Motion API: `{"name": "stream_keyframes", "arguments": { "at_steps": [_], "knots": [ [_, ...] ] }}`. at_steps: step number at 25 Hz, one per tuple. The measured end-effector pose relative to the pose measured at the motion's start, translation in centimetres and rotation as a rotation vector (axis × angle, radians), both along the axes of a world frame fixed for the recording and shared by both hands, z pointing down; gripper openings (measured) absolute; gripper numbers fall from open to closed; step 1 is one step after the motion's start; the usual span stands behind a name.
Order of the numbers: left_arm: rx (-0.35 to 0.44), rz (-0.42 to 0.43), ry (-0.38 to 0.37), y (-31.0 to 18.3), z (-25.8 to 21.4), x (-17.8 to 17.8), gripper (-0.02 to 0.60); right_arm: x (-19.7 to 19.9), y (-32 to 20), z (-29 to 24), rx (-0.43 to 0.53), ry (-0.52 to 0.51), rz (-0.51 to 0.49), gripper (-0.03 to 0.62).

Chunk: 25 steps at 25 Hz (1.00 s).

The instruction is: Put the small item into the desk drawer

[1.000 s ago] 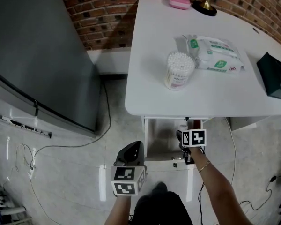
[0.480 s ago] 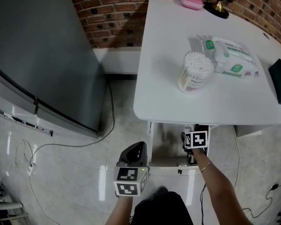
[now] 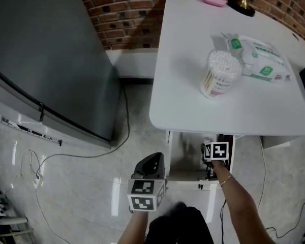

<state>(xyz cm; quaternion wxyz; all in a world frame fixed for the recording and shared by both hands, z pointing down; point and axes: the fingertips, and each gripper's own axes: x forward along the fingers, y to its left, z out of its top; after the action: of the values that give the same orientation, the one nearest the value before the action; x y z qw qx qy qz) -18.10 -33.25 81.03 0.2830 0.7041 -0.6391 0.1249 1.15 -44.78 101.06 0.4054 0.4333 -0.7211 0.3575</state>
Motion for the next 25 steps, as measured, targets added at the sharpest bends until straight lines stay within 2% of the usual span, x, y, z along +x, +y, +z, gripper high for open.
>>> {"name": "stream_keyframes", "arguments": {
  "at_steps": [4,13,19,25],
  "knots": [
    [-0.018,0.0,-0.001,0.3,0.1,0.0,0.021,-0.1,0.1,-0.1,-0.004,-0.015,-0.015,0.196],
    [-0.028,0.008,0.011,0.8,-2.0,0.8,0.021,-0.2,0.1,-4.9,0.083,-0.023,-0.069,0.233],
    [-0.047,0.028,0.017,2.2,-5.5,1.6,0.021,0.7,1.6,-11.7,0.116,-0.083,-0.032,0.212],
    [-0.046,0.05,0.018,3.6,-11.0,2.8,0.021,1.1,5.3,-20.7,0.182,-0.149,-0.028,0.184]
  ]
}}
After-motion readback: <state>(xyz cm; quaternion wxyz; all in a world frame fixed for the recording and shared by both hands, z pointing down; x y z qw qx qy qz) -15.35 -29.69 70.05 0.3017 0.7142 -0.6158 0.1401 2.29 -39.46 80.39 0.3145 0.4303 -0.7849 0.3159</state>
